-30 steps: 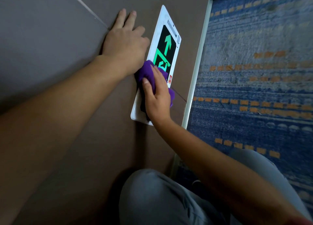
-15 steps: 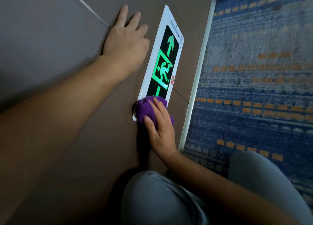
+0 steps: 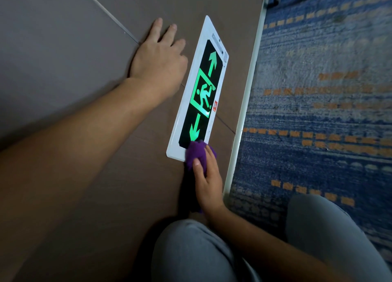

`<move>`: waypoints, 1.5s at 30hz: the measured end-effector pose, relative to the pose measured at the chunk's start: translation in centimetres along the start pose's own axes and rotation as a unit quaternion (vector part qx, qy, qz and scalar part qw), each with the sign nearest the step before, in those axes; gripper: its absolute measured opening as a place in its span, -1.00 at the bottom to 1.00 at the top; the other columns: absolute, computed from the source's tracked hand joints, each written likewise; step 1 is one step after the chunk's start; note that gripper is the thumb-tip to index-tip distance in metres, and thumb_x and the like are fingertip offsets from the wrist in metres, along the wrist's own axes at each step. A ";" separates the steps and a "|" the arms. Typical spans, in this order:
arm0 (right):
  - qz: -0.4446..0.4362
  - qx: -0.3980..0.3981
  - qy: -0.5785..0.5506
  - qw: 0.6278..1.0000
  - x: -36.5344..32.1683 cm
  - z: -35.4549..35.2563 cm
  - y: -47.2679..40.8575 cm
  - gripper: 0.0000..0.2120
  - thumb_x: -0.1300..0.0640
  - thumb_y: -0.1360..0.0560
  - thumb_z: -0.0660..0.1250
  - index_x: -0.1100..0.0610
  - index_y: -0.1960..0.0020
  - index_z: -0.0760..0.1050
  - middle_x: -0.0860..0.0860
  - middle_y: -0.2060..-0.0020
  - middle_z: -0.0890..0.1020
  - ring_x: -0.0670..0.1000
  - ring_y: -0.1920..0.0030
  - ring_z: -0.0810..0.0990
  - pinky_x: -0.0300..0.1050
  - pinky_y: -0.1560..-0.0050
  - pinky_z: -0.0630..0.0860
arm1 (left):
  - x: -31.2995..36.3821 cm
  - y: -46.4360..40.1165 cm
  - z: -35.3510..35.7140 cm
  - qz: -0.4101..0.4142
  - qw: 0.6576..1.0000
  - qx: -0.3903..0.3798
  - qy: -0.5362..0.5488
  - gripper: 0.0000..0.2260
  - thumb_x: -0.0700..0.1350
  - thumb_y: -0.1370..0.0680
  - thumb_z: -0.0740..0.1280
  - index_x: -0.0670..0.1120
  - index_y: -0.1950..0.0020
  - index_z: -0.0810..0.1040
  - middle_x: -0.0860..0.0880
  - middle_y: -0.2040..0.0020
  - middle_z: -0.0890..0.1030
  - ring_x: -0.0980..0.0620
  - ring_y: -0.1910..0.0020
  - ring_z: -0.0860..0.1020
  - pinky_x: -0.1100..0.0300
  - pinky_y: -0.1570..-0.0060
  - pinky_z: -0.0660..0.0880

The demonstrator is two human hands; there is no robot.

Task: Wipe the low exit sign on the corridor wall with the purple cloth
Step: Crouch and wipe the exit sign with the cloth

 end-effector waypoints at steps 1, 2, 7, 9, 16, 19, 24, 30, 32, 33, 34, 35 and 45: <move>0.027 0.010 -0.006 1.000 0.6 -0.4 -0.5 -0.55 -0.03 -0.70 0.25 -0.10 -0.58 0.35 -0.06 -0.59 0.40 -0.04 -0.61 0.31 0.11 -0.62 0.23 | 0.0 0.0 0.0 -0.001 1.000 0.002 -0.001 -0.62 -0.01 -0.62 0.25 -0.05 -0.41 0.55 -0.16 -0.59 0.30 -0.25 -0.63 0.11 -0.26 -0.59 -0.07; 0.042 0.017 -0.006 0.999 0.9 -0.8 -1.1 -0.56 0.00 -0.71 0.24 -0.07 -0.58 0.36 -0.04 -0.58 0.42 -0.01 -0.59 0.33 0.13 -0.61 0.25 | -0.1 0.0 0.0 -0.003 1.000 0.004 -0.001 -0.61 0.00 -0.61 0.25 -0.05 -0.42 0.55 -0.15 -0.59 0.30 -0.24 -0.63 0.11 -0.26 -0.59 -0.07; 0.008 -0.004 -0.006 1.000 -1.8 -0.6 -2.4 -0.55 -0.07 -0.69 0.26 -0.09 -0.57 0.38 -0.09 -0.57 0.43 -0.09 -0.58 0.34 0.08 -0.62 0.25 | 0.4 0.2 0.1 -0.015 1.000 0.008 -0.003 -0.61 0.02 -0.61 0.24 -0.05 -0.39 0.56 -0.16 -0.58 0.32 -0.24 -0.63 0.11 -0.28 -0.58 -0.06; -0.026 -0.031 -0.002 0.999 -2.9 0.2 -1.1 -0.49 -0.18 -0.64 0.25 -0.15 -0.57 0.37 -0.14 -0.60 0.39 -0.15 -0.61 0.28 0.06 -0.65 0.20 | 0.6 0.3 0.2 -0.016 1.000 0.012 -0.009 -0.61 0.04 -0.59 0.27 -0.06 -0.37 0.57 -0.16 -0.57 0.34 -0.24 -0.62 0.13 -0.29 -0.58 -0.04; -0.079 -0.040 0.027 0.996 -4.1 1.0 -1.1 -0.49 -0.22 -0.64 0.15 -0.23 -0.58 0.24 -0.20 -0.61 0.28 -0.13 -0.67 0.14 0.15 -0.67 0.13 | 1.0 0.3 0.9 -0.006 0.997 0.024 -0.068 -0.41 0.27 -0.64 0.03 0.01 -0.60 0.28 -0.14 -0.66 0.15 -0.28 -0.64 0.01 -0.34 -0.55 -0.04; -0.074 -0.026 0.036 0.996 -4.0 0.8 -2.8 -0.44 -0.22 -0.65 0.13 -0.12 -0.62 0.25 -0.12 -0.64 0.28 -0.08 -0.67 0.17 0.19 -0.65 0.15 | 1.0 0.2 1.1 -0.005 0.996 0.011 -0.085 -0.35 0.33 -0.62 -0.04 0.03 -0.64 0.17 -0.13 -0.67 0.08 -0.29 -0.65 -0.04 -0.33 -0.55 -0.06; -0.049 -0.013 0.046 0.998 -2.9 -0.4 -4.8 -0.45 -0.15 -0.69 0.15 -0.08 -0.64 0.22 -0.10 -0.65 0.27 -0.04 -0.67 0.17 0.23 -0.63 0.19 | 1.0 0.1 1.1 0.003 0.995 -0.011 -0.095 -0.31 0.36 -0.61 -0.04 0.03 -0.65 0.13 -0.13 -0.68 0.06 -0.29 -0.65 -0.06 -0.32 -0.56 -0.08; -0.048 -0.048 0.053 0.996 0.0 0.1 -0.6 -0.46 -0.24 -0.64 0.12 -0.21 -0.60 0.16 -0.24 -0.61 0.20 -0.12 -0.68 0.10 0.06 -0.68 0.10 | 1.1 0.2 0.9 0.012 0.995 -0.005 -0.102 -0.31 0.35 -0.62 -0.07 0.02 -0.66 0.12 -0.15 -0.67 0.07 -0.31 -0.64 -0.06 -0.34 -0.55 -0.07; -0.042 -0.046 0.047 0.997 0.0 0.1 -0.4 -0.48 -0.21 -0.65 0.13 -0.22 -0.59 0.17 -0.26 -0.60 0.20 -0.11 -0.67 0.11 0.07 -0.67 0.11 | 1.2 0.1 0.8 0.014 0.994 -0.014 -0.107 -0.31 0.35 -0.62 -0.09 0.02 -0.66 0.10 -0.15 -0.68 0.03 -0.31 -0.64 -0.08 -0.35 -0.55 -0.08; -0.041 -0.045 0.042 0.997 -0.2 0.1 -0.6 -0.49 -0.19 -0.66 0.15 -0.22 -0.58 0.17 -0.26 -0.59 0.20 -0.11 -0.67 0.12 0.08 -0.67 0.12 | 1.2 0.2 0.7 0.012 0.993 -0.019 -0.112 -0.30 0.36 -0.61 -0.11 0.02 -0.67 0.09 -0.15 -0.68 0.02 -0.30 -0.65 -0.10 -0.35 -0.55 -0.09; -0.045 -0.044 0.040 0.997 -0.6 0.0 -0.9 -0.50 -0.17 -0.66 0.16 -0.21 -0.58 0.18 -0.26 -0.58 0.20 -0.10 -0.67 0.12 0.08 -0.67 0.12 | 1.1 0.4 0.6 0.008 0.993 -0.020 -0.119 -0.28 0.38 -0.60 -0.12 0.03 -0.67 0.08 -0.14 -0.68 0.01 -0.30 -0.65 -0.11 -0.36 -0.55 -0.11; -0.053 -0.044 0.039 0.997 -1.1 0.0 -1.1 -0.50 -0.15 -0.67 0.17 -0.21 -0.58 0.19 -0.25 -0.58 0.21 -0.09 -0.67 0.12 0.08 -0.67 0.11 | 0.8 0.7 0.5 0.000 0.992 -0.016 -0.125 -0.26 0.41 -0.58 -0.14 0.04 -0.67 0.07 -0.14 -0.68 0.01 -0.29 -0.65 -0.11 -0.37 -0.54 -0.12; -0.186 -0.032 0.110 0.976 -5.3 1.5 -3.6 -0.46 -0.19 -0.70 0.13 -0.09 -0.64 0.23 -0.03 -0.66 0.28 -0.03 -0.69 0.12 0.10 -0.68 0.08 | -0.4 1.8 -0.4 -0.014 0.993 -0.001 -0.120 -0.18 0.50 -0.51 -0.21 0.09 -0.67 0.03 -0.16 -0.68 0.00 -0.30 -0.65 -0.09 -0.35 -0.55 -0.07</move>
Point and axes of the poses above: each hand's wrist, its own y-axis away from the middle knuckle, its own z-axis out of the palm, x = y × z, the point moved 8 cm from there along -y, towards the middle knuckle
